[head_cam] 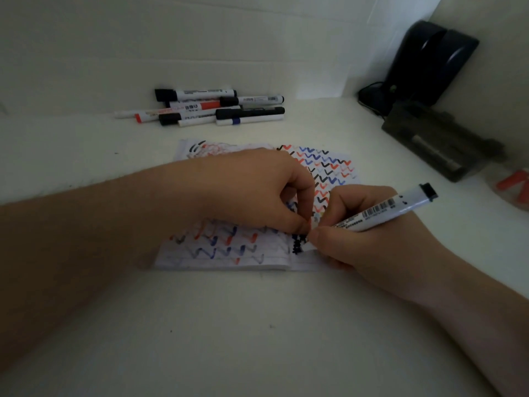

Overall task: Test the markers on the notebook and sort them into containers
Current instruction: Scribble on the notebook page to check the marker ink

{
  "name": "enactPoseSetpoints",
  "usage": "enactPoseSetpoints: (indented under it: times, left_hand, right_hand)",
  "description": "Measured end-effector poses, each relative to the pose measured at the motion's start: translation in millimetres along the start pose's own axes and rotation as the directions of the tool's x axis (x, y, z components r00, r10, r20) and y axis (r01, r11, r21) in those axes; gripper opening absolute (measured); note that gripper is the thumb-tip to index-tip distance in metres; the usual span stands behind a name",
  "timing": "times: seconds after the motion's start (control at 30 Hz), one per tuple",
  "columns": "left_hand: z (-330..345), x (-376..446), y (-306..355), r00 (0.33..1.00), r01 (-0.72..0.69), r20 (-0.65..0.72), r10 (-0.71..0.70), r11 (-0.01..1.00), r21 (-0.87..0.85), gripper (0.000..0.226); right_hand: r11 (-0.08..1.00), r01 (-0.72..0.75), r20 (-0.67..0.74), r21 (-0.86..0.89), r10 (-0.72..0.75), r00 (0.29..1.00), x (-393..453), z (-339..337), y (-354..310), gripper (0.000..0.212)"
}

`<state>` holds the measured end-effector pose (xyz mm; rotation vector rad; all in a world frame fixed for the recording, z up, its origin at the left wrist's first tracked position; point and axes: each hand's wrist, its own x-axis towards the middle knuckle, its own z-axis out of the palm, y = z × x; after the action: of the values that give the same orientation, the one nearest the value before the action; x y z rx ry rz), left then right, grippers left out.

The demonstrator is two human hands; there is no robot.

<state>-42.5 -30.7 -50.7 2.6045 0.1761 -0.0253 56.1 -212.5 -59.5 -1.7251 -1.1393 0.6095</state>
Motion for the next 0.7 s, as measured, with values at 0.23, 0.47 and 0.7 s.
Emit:
enactPoseSetpoints:
  times: [0.23, 0.47, 0.7]
  left_hand:
    - [11, -5, -3, 0.985, -0.059, -0.163, 0.059, 0.998, 0.007, 0.014]
    - [9, -10, -5, 0.969, -0.110, -0.246, 0.037, 0.952, -0.287, 0.036]
    - [7, -6, -11, 0.985, -0.085, -0.170, 0.010, 0.894, -0.440, 0.025]
  right_hand:
    - [0.986, -0.010, 0.063, 0.168, -0.001, 0.998, 3, -9, 7, 0.022]
    - [0.579, -0.218, 0.261, 0.786, 0.009, 0.965, 15, -49, 22, 0.022]
    - [0.599, -0.155, 0.114, 0.786, 0.106, 0.988, 17, -50, 21, 0.037]
